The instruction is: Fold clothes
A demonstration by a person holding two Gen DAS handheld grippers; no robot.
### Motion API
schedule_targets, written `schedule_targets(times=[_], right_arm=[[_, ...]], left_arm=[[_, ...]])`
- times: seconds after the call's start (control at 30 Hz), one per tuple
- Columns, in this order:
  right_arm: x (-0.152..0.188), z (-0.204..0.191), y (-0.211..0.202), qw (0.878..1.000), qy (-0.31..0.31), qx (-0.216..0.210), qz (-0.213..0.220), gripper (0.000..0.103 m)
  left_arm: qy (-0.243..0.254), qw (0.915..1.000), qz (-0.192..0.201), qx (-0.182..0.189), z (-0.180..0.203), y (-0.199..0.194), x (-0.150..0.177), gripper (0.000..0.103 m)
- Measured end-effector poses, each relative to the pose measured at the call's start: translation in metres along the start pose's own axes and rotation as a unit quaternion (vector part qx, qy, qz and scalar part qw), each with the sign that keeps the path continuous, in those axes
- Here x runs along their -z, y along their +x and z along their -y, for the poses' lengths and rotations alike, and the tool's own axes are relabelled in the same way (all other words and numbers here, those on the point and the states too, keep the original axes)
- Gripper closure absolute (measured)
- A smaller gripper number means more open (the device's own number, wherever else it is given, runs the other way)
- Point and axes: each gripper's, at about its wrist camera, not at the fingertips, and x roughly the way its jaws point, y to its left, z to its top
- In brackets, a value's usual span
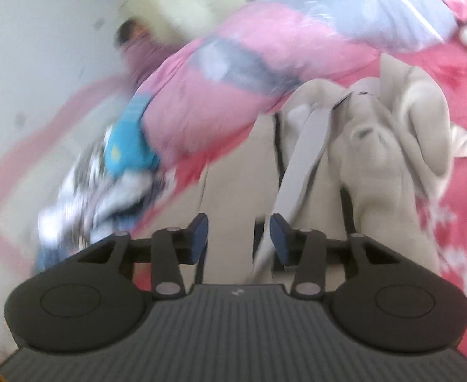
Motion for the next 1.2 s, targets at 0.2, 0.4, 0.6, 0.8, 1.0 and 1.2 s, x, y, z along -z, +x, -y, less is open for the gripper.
schedule_targets(times=[0.2, 0.4, 0.6, 0.8, 1.0, 1.2], right_arm=[[-0.078, 0.059, 0.102, 0.988, 0.152, 0.032, 0.009, 0.059], [-0.118, 0.113, 0.186, 0.97, 0.225, 0.088, 0.027, 0.059], [-0.136, 0.135, 0.236, 0.968, 0.208, 0.131, 0.044, 0.086], [-0.153, 0.093, 0.21, 0.975, 0.09, 0.158, 0.128, 0.098], [-0.164, -0.003, 0.188, 0.956, -0.157, 0.174, 0.174, 0.098], [-0.135, -0.041, 0.237, 0.946, -0.261, 0.164, 0.104, 0.098]], left_arm=[[-0.007, 0.9998, 0.011, 0.017, -0.008, 0.0, 0.003, 0.051], [-0.002, 0.9994, 0.012, 0.033, -0.01, 0.003, 0.004, 0.054], [-0.007, 0.9988, 0.012, 0.048, -0.013, 0.003, 0.006, 0.059], [-0.012, 0.9985, 0.011, 0.052, -0.015, 0.002, 0.008, 0.067], [-0.013, 0.9984, 0.012, 0.053, -0.016, 0.001, 0.009, 0.068], [-0.013, 0.9982, 0.013, 0.057, -0.016, 0.0, 0.009, 0.068]])
